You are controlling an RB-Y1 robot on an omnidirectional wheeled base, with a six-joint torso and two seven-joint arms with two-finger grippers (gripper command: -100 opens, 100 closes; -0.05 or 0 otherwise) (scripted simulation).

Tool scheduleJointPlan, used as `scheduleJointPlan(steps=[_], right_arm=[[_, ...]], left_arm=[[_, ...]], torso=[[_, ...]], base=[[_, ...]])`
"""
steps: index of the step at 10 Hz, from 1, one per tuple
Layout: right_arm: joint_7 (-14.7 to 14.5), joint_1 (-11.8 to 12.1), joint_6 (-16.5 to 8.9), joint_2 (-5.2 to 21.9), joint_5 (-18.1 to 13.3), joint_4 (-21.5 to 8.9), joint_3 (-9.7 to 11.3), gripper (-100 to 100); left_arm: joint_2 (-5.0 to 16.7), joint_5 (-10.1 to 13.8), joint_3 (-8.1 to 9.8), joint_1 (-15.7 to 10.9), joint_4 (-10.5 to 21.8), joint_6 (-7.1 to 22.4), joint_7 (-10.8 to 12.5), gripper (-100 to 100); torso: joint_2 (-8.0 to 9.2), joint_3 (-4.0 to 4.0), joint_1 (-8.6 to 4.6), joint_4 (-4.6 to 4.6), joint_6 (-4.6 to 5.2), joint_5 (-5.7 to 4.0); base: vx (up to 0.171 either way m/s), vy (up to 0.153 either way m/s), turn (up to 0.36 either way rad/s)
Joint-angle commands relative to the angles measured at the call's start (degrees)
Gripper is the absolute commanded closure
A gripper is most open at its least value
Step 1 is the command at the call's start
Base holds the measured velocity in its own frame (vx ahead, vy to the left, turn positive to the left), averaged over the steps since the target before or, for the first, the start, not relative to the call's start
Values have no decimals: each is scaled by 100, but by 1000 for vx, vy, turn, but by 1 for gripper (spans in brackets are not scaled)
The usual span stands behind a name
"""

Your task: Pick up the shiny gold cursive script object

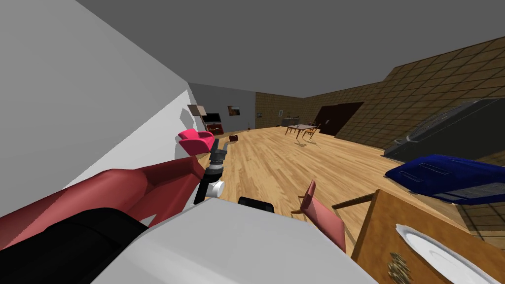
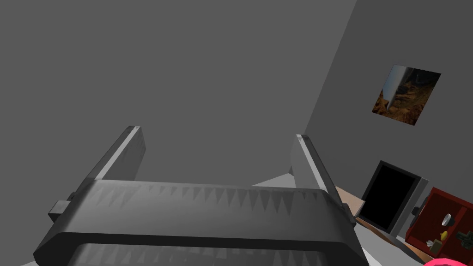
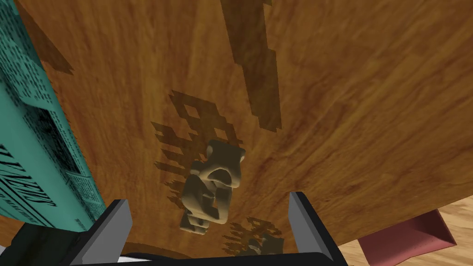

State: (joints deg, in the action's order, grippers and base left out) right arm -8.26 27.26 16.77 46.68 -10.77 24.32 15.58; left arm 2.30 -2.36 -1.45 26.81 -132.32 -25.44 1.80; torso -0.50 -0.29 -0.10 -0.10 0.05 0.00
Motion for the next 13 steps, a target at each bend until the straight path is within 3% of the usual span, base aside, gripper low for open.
scheduleJointPlan(steps=[1, 3, 6, 7, 8, 11, 12, 13], right_arm=[[84, 198, -195, 86, 15, 286, 20, -100], [54, 308, -201, 28, -39, 80, 40, -100], [54, 293, -158, 33, -41, 46, 49, -100], [65, 315, -197, 39, -38, 86, 48, 0], [-8, 143, -320, -132, -68, -19, 21, -100], [-79, -26, -447, -303, -98, -120, -6, -100], [-53, 73, -481, -251, -84, 22, -4, -100], [-50, 69, -489, -252, -85, 20, -1, 100]], left_arm=[[0, 0, 0, 0, 0, 0, 0, 0], [0, 0, 0, -1, 0, 0, 0, 0], [-1, 0, 0, -1, 0, 0, 0, 0], [-1, 0, -1, -1, 0, 0, 0, 0], [-1, 0, -1, -1, 0, 0, 0, 0], [0, 0, 0, -2, 1, 1, 0, 0], [0, 0, 0, -2, 1, 0, 0, 0], [-1, 0, 0, -2, 1, 0, 0, 0]], torso=[[0, 0, 0, 0, 0, 0], [25, 15, 12, 6, 0, 2], [44, 25, 22, 9, 5, 4], [52, 29, 26, 11, 3, 4], [56, 32, 28, 12, 4, 5], [78, 45, -3, 17, 4, -3], [78, 45, 2, 17, 4, -1], [70, 40, 15, 16, 5, 1]], base=[[80, -56, 8], [81, -31, 134], [33, -16, 10], [0, 0, 0], [-36, -51, 64], [-55, -80, 50], [-22, -26, 6], [-4, -6, 0]])
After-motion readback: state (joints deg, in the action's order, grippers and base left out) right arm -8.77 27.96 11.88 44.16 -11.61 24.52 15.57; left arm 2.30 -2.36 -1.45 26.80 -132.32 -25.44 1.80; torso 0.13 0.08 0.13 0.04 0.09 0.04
